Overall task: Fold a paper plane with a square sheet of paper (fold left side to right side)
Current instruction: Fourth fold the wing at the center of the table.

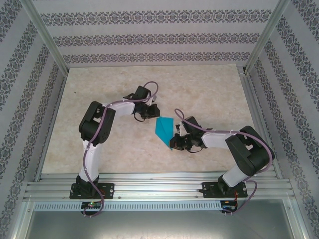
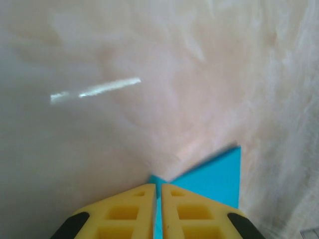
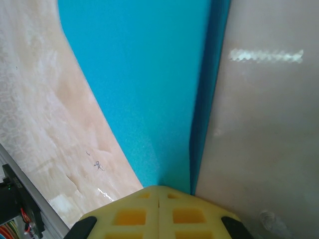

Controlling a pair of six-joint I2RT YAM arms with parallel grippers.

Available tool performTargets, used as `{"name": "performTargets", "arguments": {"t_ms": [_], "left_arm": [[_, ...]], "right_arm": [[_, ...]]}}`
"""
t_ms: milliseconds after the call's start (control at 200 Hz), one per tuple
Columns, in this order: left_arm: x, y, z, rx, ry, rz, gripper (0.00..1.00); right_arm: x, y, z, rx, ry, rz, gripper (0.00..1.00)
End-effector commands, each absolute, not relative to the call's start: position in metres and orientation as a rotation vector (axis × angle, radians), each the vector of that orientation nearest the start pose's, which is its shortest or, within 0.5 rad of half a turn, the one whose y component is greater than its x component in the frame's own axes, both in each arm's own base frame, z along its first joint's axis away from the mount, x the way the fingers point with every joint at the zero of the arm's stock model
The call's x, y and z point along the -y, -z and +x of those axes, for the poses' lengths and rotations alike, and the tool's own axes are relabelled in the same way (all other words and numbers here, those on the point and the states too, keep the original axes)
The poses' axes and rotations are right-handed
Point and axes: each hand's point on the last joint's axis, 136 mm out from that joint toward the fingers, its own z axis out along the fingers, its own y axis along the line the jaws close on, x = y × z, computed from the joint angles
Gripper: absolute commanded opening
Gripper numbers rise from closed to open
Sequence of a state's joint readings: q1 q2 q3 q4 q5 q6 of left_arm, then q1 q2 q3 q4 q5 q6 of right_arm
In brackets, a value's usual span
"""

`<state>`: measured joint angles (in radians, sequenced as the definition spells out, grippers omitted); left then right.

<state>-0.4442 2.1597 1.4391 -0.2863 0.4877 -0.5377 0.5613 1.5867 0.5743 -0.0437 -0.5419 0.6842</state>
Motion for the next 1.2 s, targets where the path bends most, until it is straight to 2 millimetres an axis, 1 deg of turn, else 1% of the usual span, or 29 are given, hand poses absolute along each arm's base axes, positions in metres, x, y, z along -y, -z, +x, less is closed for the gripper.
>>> {"name": "performTargets", "arguments": {"t_ms": [0, 60, 135, 240, 305, 380, 470, 520, 595, 659, 709, 819, 914, 1019, 1089, 1194], "left_arm": [[0.254, -0.027, 0.462, -2.675, 0.817, 0.020, 0.13], [0.250, -0.036, 0.465, -2.658, 0.813, 0.024, 0.13], [0.249, -0.057, 0.461, -2.608, 0.824, 0.052, 0.13], [0.255, -0.085, 0.442, -2.539, 0.909, 0.084, 0.13], [0.266, -0.100, 0.423, -2.510, 0.969, 0.133, 0.13], [0.287, -0.113, 0.398, -2.489, 1.044, 0.207, 0.13], [0.315, -0.117, 0.369, -2.493, 1.109, 0.287, 0.13], [0.330, -0.117, 0.355, -2.502, 1.122, 0.329, 0.13], [0.348, -0.113, 0.339, -2.515, 1.136, 0.367, 0.13], [0.360, -0.105, 0.330, -2.534, 1.129, 0.394, 0.13], [0.364, -0.095, 0.328, -2.554, 1.114, 0.400, 0.13], [0.364, -0.073, 0.333, -2.602, 1.070, 0.381, 0.13], [0.362, -0.058, 0.339, -2.634, 1.007, 0.388, 0.12], [0.359, -0.048, 0.349, -2.648, 0.938, 0.392, 0.12], [0.357, -0.045, 0.356, -2.648, 0.918, 0.389, 0.12], [0.352, -0.034, 0.366, -2.661, 0.901, 0.374, 0.12]], "right_arm": [[-0.202, 0.041, 0.168, -3.135, -0.785, 0.082, 0.06], [-0.202, 0.041, 0.169, -3.134, -0.783, 0.081, 0.06], [-0.203, 0.040, 0.170, -3.126, -0.790, 0.078, 0.06], [-0.204, 0.039, 0.171, -3.123, -0.792, 0.075, 0.06], [-0.204, 0.038, 0.173, -3.118, -0.794, 0.073, 0.06], [-0.204, 0.038, 0.173, -3.116, -0.793, 0.071, 0.06], [-0.204, 0.038, 0.174, -3.114, -0.790, 0.069, 0.06], [-0.204, 0.038, 0.174, -3.114, -0.787, 0.068, 0.06], [-0.204, 0.038, 0.175, -3.113, -0.783, 0.069, 0.06], [-0.204, 0.038, 0.175, -3.114, -0.781, 0.072, 0.06], [-0.204, 0.038, 0.176, -3.114, -0.782, 0.071, 0.06], [-0.203, 0.038, 0.175, -3.119, -0.773, 0.063, 0.06], [-0.202, 0.038, 0.175, -3.122, -0.769, 0.064, 0.06], [-0.202, 0.038, 0.174, -3.122, -0.769, 0.060, 0.07], [-0.202, 0.038, 0.174, -3.121, -0.768, 0.060, 0.07], [-0.202, 0.039, 0.174, -3.122, -0.770, 0.059, 0.07]]}}
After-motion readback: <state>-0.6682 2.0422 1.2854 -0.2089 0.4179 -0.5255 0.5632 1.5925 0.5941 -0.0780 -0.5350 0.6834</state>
